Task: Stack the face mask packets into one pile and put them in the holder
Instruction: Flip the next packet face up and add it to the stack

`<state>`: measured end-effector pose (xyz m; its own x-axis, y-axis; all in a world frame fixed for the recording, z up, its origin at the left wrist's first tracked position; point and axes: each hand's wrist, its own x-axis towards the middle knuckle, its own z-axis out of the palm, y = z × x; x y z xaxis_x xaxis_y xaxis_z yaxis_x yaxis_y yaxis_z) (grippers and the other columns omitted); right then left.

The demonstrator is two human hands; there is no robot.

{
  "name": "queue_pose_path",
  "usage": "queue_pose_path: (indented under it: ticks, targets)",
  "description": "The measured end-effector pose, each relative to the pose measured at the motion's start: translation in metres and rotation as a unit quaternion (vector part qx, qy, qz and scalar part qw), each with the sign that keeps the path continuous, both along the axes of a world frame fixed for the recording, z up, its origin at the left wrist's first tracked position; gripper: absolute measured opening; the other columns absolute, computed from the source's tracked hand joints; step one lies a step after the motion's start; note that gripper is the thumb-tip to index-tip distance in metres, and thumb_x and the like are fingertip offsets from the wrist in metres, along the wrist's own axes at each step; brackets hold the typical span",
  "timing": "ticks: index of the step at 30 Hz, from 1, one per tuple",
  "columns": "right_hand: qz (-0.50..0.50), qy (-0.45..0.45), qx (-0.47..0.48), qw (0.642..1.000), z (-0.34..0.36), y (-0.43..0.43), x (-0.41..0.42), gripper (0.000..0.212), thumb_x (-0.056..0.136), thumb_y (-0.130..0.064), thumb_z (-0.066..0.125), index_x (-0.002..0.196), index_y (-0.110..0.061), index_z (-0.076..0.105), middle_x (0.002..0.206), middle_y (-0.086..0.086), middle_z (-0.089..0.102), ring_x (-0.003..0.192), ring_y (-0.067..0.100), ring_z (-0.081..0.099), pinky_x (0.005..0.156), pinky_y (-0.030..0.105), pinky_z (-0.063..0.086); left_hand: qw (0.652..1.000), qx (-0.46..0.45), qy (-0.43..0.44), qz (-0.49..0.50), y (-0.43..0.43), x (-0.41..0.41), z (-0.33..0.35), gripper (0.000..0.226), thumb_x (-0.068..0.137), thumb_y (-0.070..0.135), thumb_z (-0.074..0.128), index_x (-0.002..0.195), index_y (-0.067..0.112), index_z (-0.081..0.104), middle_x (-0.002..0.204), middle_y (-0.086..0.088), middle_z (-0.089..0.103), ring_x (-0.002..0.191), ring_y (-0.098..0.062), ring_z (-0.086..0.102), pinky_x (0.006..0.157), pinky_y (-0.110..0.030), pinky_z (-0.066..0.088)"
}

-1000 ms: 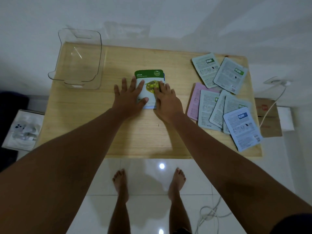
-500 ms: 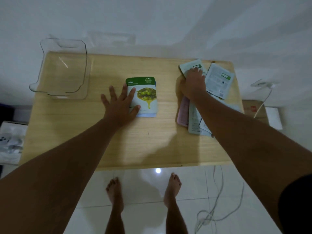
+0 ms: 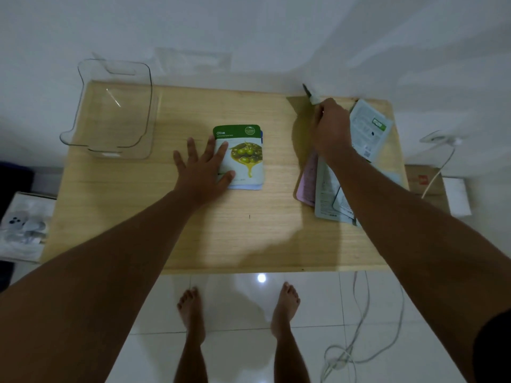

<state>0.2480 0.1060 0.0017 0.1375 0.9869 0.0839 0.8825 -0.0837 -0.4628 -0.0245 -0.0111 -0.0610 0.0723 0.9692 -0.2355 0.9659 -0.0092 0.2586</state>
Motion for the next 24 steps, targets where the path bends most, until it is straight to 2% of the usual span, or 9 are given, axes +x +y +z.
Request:
queue_pose_path:
  ticks: [2,5,7,11,14,17,21,23,24]
  targets:
    - [-0.001,0.059,0.066,0.996,0.015,-0.004,-0.01,0.026,0.1,-0.019,0.044,0.099,-0.002,0.063,0.09,0.016,0.07,0.073,0.019,0.06,0.061,0.017,0.034,1.0,-0.005,-0.003,0.0,0.0,-0.001,0.001,0.078,0.092,0.063,0.037,0.157,0.033,0.007,0.168,0.001,0.002,0.15,-0.047,-0.007,0.112,-0.072,0.0]
    - [-0.023,0.146,0.125,0.981,0.033,-0.017,-0.031,0.024,0.097,-0.016,0.05,0.094,-0.001,0.069,0.089,0.011,0.073,0.074,0.01,0.055,0.063,0.013,0.032,0.999,-0.006,-0.03,0.011,-0.001,-0.002,0.003,0.08,0.093,0.063,0.034,0.157,0.029,-0.001,0.167,0.001,0.004,0.151,-0.044,-0.007,0.114,-0.069,-0.002]
    - [-0.043,0.209,0.116,0.97,0.035,-0.025,-0.044,0.023,0.096,-0.015,0.053,0.087,-0.003,0.07,0.08,0.007,0.07,0.073,0.011,0.057,0.066,0.02,0.039,0.997,0.001,-0.071,0.029,-0.003,-0.004,0.003,0.081,0.094,0.062,0.032,0.157,0.026,-0.004,0.167,-0.004,0.008,0.151,-0.042,-0.007,0.116,-0.067,-0.005]
    - [-0.069,0.3,0.02,0.951,0.013,-0.046,-0.07,0.024,0.095,-0.014,0.053,0.077,-0.006,0.068,0.068,0.001,0.058,0.07,0.017,0.055,0.065,0.023,0.039,0.99,0.002,-0.131,0.06,-0.004,-0.007,0.004,0.086,0.089,0.068,0.016,0.157,0.022,-0.007,0.167,-0.006,0.007,0.153,-0.035,-0.006,0.118,-0.061,-0.007]
    - [-0.064,0.286,-0.028,0.956,-0.008,-0.067,-0.085,0.024,0.094,-0.014,0.054,0.079,-0.007,0.071,0.073,0.004,0.065,0.074,0.019,0.062,0.067,0.021,0.039,0.989,0.001,-0.136,0.059,-0.003,-0.01,0.003,0.086,0.088,0.069,0.015,0.157,0.024,-0.009,0.167,-0.006,0.007,0.153,-0.034,-0.006,0.119,-0.06,-0.007]
    - [-0.038,0.25,-0.02,0.967,-0.019,-0.083,-0.096,0.02,0.093,-0.012,0.056,0.097,-0.006,0.075,0.092,0.009,0.076,0.089,0.023,0.069,0.075,0.019,0.042,0.993,0.011,-0.111,0.042,-0.003,-0.01,0.001,0.083,0.09,0.068,0.028,0.156,0.031,-0.006,0.166,-0.007,0.013,0.152,-0.039,-0.004,0.117,-0.063,-0.005]
    - [0.089,0.204,-0.009,0.975,-0.026,-0.096,-0.104,0.035,0.089,-0.001,0.056,0.123,-0.006,0.063,0.118,0.012,0.07,0.105,0.021,0.066,0.091,0.005,0.036,0.999,0.005,-0.049,0.008,-0.002,-0.01,-0.003,0.083,0.087,0.073,0.029,0.156,0.037,0.001,0.167,0.001,0.009,0.152,-0.042,-0.005,0.116,-0.067,-0.002]
    - [0.145,0.147,-0.04,0.978,-0.032,-0.097,-0.104,0.033,0.092,-0.005,0.056,0.125,-0.001,0.061,0.14,0.018,0.056,0.123,0.03,0.058,0.11,0.024,0.039,0.999,0.01,-0.038,0.005,-0.002,-0.01,-0.005,0.082,0.087,0.072,0.031,0.156,0.038,0.003,0.167,0.001,0.007,0.151,-0.042,-0.005,0.115,-0.067,-0.002]
    - [0.162,0.119,-0.056,0.978,-0.035,-0.097,-0.103,0.032,0.094,-0.008,0.054,0.125,0.0,0.061,0.146,0.019,0.05,0.125,0.032,0.057,0.112,0.034,0.041,0.999,0.013,-0.037,0.006,-0.002,-0.01,-0.005,0.082,0.088,0.072,0.031,0.156,0.037,0.003,0.167,0.001,0.006,0.151,-0.043,-0.004,0.115,-0.068,-0.001]
